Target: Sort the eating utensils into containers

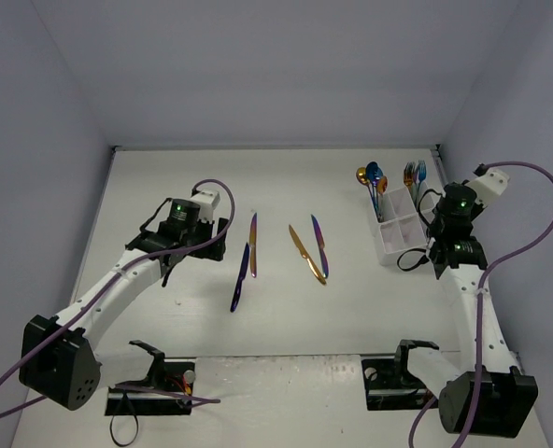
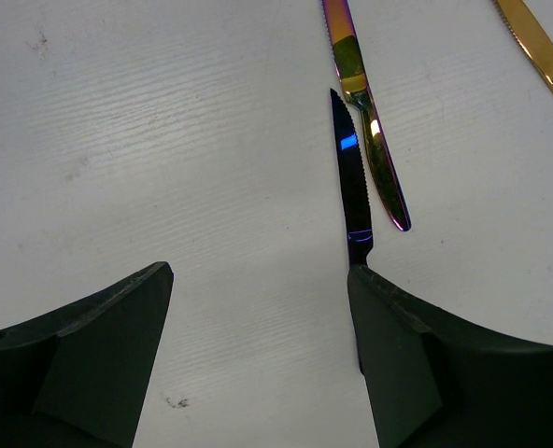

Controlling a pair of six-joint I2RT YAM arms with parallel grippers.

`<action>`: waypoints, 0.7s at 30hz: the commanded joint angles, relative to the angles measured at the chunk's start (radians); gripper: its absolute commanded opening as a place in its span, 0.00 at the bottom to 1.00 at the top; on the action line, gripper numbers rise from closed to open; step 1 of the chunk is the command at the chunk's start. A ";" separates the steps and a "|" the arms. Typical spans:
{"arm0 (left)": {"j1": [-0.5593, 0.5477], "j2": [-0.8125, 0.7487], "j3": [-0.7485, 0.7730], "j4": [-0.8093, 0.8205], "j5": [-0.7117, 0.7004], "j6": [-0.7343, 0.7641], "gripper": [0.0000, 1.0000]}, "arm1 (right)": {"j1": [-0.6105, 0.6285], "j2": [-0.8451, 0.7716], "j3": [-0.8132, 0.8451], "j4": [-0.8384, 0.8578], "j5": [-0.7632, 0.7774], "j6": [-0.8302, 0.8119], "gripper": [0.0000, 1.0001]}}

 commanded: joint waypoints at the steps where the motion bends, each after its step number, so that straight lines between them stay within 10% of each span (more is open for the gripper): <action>1: 0.009 -0.009 0.028 0.067 0.022 0.009 0.73 | -0.021 0.011 -0.048 0.176 0.005 0.010 0.00; 21: 0.009 0.023 0.019 0.074 0.046 -0.084 0.73 | -0.071 0.082 -0.225 0.375 -0.189 0.027 0.06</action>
